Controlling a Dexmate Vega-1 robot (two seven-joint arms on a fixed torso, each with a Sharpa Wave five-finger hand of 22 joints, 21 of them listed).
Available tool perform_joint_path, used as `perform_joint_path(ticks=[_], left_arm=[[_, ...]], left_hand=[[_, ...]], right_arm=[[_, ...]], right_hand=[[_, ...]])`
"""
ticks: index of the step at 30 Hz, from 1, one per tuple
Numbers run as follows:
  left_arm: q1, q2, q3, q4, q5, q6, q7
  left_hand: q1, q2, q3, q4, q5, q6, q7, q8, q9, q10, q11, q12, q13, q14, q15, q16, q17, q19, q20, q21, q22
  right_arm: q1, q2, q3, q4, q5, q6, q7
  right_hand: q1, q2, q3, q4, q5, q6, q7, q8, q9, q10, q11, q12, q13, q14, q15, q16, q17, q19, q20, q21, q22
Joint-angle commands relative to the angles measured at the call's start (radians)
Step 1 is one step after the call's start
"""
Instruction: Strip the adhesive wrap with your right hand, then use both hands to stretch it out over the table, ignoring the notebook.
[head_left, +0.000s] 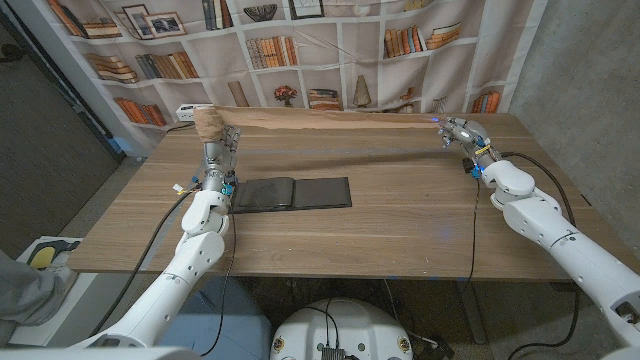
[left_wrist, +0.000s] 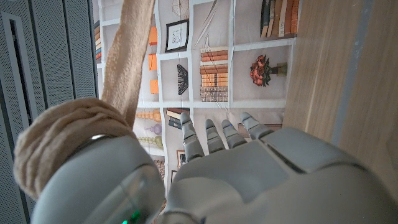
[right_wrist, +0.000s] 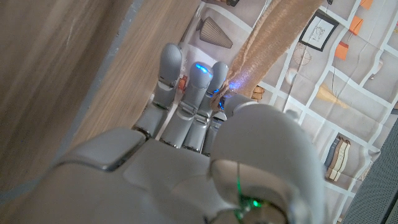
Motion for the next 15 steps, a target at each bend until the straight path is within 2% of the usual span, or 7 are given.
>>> perform_joint_path(ticks=[1, 15], left_arm=[[0.008, 0.003, -0.008, -0.007, 0.009, -0.007, 0.027], [0.009, 0.013, -0.02, 0.0, -0.004, -0.001, 0.018]], left_hand=[[-0.012, -0.002, -0.007, -0.003, -0.005, -0.006, 0.001, 0.004, 0.0, -0.001, 0.0, 0.003, -0.001, -0.006, 0.002, 0.005, 0.002, -0.002, 0.005, 0.002, 0.005], [-0.018, -0.006, -0.007, -0.003, -0.008, -0.01, -0.002, 0.005, -0.001, -0.004, -0.002, 0.004, -0.002, -0.013, 0.0, 0.004, 0.002, -0.003, 0.005, 0.002, 0.004]], right_arm=[[-0.022, -0.024, 0.026, -0.006, 0.006, -0.016, -0.028], [-0.054, -0.058, 0.058, -0.048, 0.005, -0.06, -0.087]], right_hand=[[-0.008, -0.001, 0.01, -0.001, -0.002, 0.007, 0.004, -0.001, 0.003, 0.001, -0.003, 0.006, 0.004, -0.002, -0.037, 0.007, 0.001, -0.005, -0.146, 0.006, 0.001], [-0.011, -0.001, 0.014, -0.003, -0.002, 0.007, 0.003, -0.001, 0.002, 0.002, -0.005, 0.006, 0.002, -0.003, -0.037, 0.011, 0.0, -0.005, -0.146, 0.006, 0.001]])
